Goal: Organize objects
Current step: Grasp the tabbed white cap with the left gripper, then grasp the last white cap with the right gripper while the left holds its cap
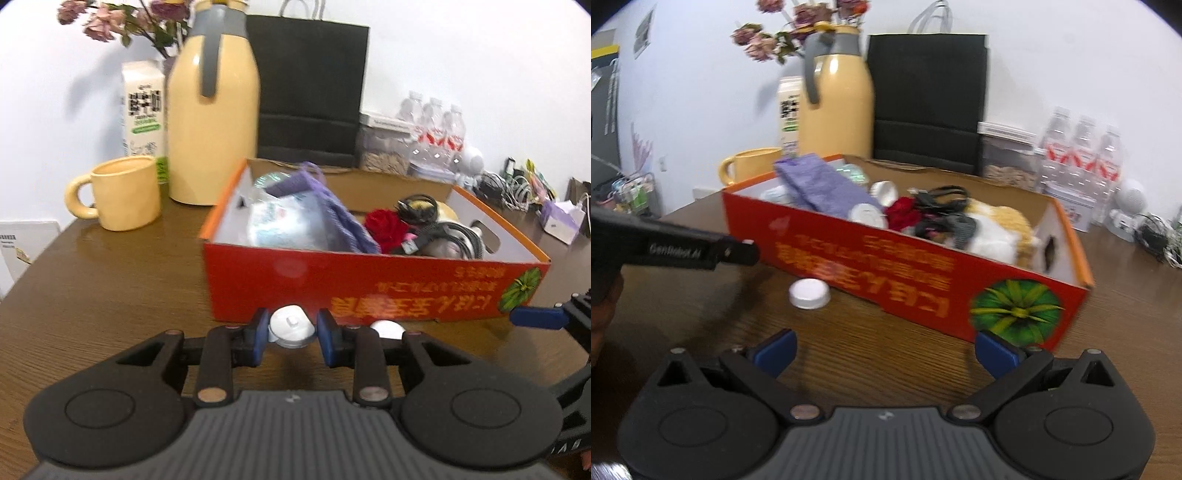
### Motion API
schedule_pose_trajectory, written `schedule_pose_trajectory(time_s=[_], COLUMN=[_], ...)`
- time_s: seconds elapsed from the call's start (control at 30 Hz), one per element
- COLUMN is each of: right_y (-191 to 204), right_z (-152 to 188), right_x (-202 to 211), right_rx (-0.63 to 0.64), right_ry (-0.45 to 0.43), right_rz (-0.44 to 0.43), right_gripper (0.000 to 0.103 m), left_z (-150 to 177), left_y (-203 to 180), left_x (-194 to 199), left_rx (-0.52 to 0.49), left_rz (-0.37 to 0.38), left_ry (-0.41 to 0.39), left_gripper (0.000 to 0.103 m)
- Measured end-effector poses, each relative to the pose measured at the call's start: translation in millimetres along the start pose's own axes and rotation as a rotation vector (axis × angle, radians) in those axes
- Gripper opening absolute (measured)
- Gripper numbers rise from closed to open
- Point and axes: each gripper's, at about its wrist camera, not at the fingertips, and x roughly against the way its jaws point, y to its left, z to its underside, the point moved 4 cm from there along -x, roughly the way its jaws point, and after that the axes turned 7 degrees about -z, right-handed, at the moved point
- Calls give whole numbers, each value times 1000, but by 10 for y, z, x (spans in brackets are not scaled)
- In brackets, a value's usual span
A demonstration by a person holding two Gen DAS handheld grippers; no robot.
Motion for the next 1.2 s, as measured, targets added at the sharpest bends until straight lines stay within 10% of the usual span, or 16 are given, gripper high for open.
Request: schedule_pose_trajectory(time_s=[0.47, 0.83, 1.2], right_y=[425, 471, 481], right_z=[-218, -279, -283], right_x=[-461, -562, -407], right_rx=[-59, -64, -64], right_ry=[46, 42, -22], right_rz=[-47, -39, -102], right_gripper=[50, 27, 27], left_z=[-53, -20, -36], left_y=[421, 370, 354], left_x=[190, 216, 253], left_rx=[47, 36, 42], left_rz=[-10, 9, -6], left_ry=[-51, -54, -86], left_gripper=[29, 29, 29])
